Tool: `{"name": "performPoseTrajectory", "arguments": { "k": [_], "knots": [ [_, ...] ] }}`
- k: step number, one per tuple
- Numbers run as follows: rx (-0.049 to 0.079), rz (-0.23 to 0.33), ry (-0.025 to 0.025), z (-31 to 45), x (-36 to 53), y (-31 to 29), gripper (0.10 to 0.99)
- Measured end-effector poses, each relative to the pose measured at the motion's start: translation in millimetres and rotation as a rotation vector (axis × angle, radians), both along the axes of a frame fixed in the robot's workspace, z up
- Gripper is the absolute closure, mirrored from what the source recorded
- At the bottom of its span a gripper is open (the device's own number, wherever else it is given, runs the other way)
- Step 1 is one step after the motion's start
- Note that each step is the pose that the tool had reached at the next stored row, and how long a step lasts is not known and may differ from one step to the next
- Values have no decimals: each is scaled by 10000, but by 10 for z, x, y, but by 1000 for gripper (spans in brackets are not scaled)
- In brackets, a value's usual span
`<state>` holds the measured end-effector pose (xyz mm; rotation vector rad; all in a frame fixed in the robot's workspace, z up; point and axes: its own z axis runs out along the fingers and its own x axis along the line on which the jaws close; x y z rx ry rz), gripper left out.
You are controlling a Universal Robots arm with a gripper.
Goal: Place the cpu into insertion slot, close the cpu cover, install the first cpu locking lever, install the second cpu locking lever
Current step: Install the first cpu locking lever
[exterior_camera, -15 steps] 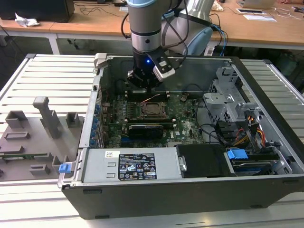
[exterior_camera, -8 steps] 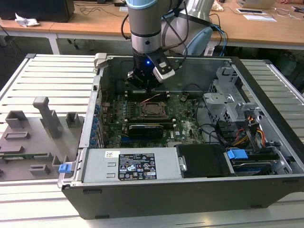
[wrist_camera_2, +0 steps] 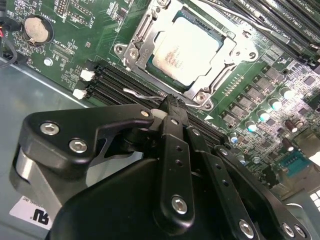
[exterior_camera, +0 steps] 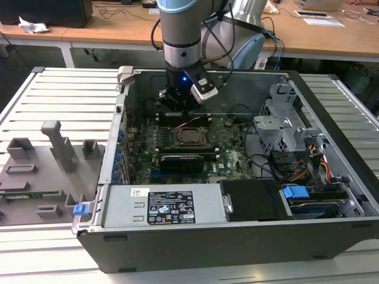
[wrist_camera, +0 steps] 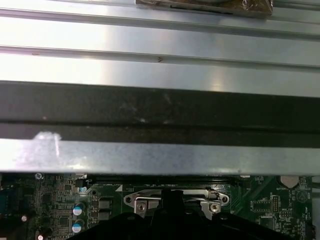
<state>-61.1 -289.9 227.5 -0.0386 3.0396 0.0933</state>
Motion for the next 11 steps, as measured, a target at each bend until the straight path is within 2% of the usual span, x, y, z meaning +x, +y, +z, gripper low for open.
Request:
{"name": "performPoseTrajectory", "arguments": {
  "k": [11],
  "knots": [
    [1,-2,0,-41,0,0,980]
  ]
}}
